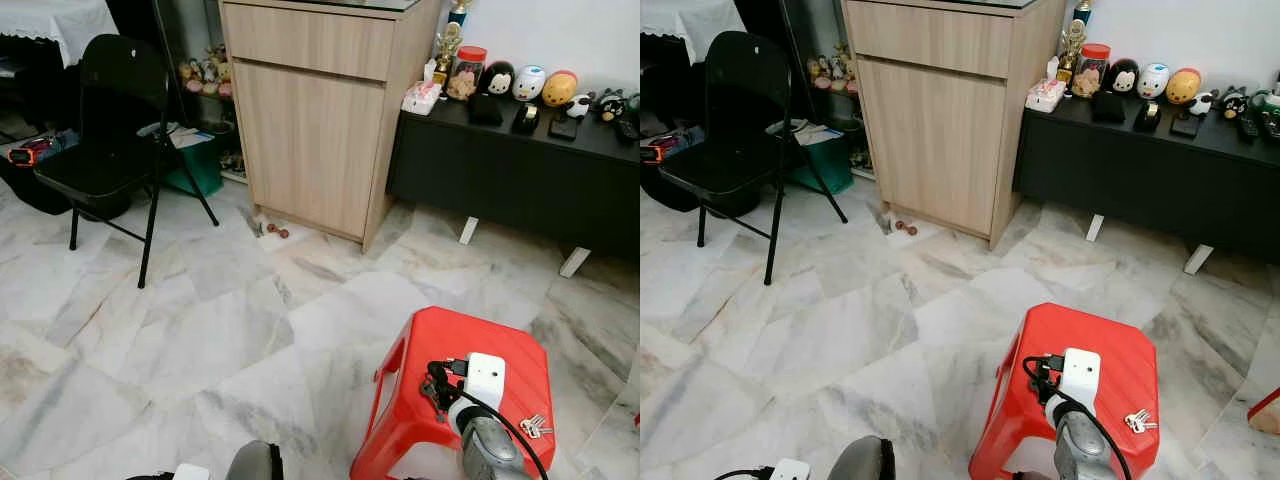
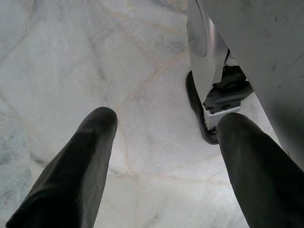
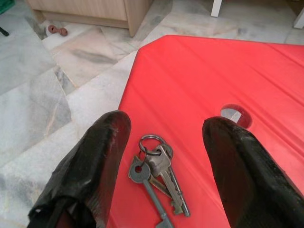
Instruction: Hang keys on a hook
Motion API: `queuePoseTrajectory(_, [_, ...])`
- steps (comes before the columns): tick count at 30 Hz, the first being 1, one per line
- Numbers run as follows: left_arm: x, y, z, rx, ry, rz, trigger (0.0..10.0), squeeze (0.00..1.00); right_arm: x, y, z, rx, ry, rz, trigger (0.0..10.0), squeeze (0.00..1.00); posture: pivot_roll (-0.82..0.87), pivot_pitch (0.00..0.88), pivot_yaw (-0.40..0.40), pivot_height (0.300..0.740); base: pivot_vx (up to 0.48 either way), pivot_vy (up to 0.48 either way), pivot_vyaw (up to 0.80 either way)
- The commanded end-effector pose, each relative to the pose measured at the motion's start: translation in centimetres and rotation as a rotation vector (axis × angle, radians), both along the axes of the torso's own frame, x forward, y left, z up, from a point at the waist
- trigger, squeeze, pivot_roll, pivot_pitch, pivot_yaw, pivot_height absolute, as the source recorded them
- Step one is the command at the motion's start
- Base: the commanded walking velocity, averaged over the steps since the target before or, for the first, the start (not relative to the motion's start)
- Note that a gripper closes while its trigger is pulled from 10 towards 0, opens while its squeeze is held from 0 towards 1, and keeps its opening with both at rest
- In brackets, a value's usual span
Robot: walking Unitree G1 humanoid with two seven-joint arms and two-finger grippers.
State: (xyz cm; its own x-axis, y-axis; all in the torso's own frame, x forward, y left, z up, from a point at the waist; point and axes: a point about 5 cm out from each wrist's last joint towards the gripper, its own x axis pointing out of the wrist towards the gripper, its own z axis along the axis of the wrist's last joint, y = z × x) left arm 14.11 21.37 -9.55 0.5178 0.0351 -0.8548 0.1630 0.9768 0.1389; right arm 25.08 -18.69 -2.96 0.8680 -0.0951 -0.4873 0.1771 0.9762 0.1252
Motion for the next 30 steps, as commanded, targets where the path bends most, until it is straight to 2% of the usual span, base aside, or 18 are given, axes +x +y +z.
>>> queuePoseTrajectory(1, [-0.41,-0.82,-0.31,-0.021,0.022,-0.022,10.0,0.0,0.17,-0.43,0.17,0.0,-0.008,-0.019,10.0,0.0,0.06,0.013,-0.053,0.625,0.0,0.0,0.0])
queuePoseTrajectory(5, [-0.44,-0.86,-0.32,-0.021,0.022,-0.025,10.0,0.0,0.29,-0.54,0.31,-0.002,-0.015,-0.02,10.0,0.0,0.06,0.013,-0.053,0.625,0.0,0.0,0.0])
queuePoseTrajectory(24, [-0.35,-0.97,-0.29,-0.022,0.014,-0.038,10.0,0.0,0.52,0.02,0.63,-0.015,-0.036,-0.003,10.0,0.0,0.06,0.002,-0.054,0.625,0.277,0.0,0.0])
queuePoseTrajectory(30, [-0.41,-1.05,-0.32,-0.021,0.017,-0.049,10.0,0.0,0.28,0.09,0.44,-0.011,-0.024,0.004,10.0,0.0,0.06,0.011,-0.054,0.625,0.0,0.0,0.0])
